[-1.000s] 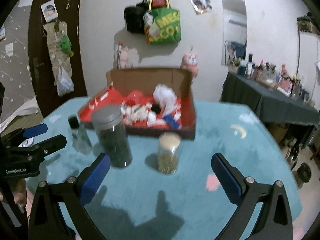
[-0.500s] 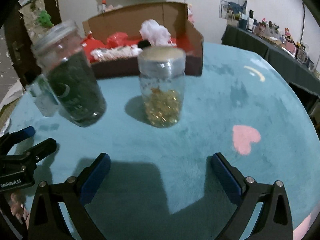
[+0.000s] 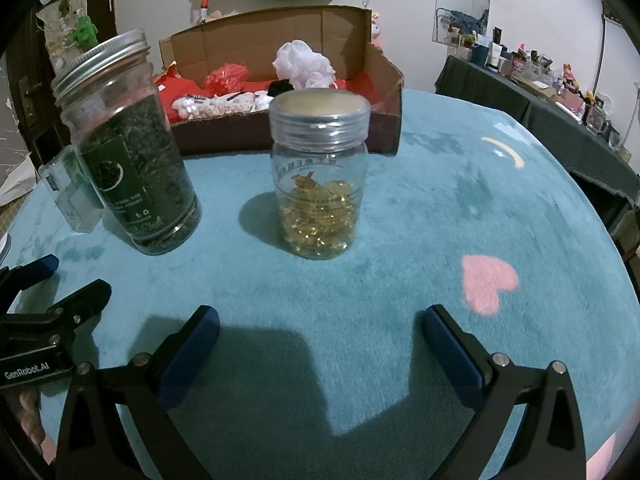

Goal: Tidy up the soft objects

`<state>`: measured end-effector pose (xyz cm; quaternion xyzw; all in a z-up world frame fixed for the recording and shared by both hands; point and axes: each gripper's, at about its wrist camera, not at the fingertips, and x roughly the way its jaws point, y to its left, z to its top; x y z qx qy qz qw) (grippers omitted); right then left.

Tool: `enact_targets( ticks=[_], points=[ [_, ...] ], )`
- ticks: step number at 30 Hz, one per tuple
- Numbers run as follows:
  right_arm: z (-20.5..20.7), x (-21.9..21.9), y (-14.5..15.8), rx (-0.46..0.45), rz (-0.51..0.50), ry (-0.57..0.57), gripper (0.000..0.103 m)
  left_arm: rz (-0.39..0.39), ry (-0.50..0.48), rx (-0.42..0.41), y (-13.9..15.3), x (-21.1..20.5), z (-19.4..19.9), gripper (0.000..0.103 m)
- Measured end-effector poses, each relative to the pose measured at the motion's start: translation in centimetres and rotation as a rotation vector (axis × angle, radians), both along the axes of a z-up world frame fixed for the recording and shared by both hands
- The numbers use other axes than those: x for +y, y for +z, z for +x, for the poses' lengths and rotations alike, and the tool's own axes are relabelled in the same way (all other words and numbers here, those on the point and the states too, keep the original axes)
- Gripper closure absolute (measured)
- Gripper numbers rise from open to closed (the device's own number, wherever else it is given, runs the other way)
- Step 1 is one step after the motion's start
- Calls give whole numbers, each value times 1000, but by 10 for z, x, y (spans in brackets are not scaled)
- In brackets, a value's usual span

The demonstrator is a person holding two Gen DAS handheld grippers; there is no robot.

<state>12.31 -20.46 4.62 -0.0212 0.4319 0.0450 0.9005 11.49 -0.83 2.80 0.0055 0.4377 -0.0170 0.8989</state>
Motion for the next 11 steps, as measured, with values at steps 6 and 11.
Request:
enact_targets(
  ticks=[6, 11],
  points=[
    [0, 0, 0, 1, 0, 0, 0, -1, 0, -1, 1, 0, 0, 0],
    [-1, 0, 0, 2, 2, -1, 0, -4, -2, 1, 2, 0, -1, 0]
  ],
)
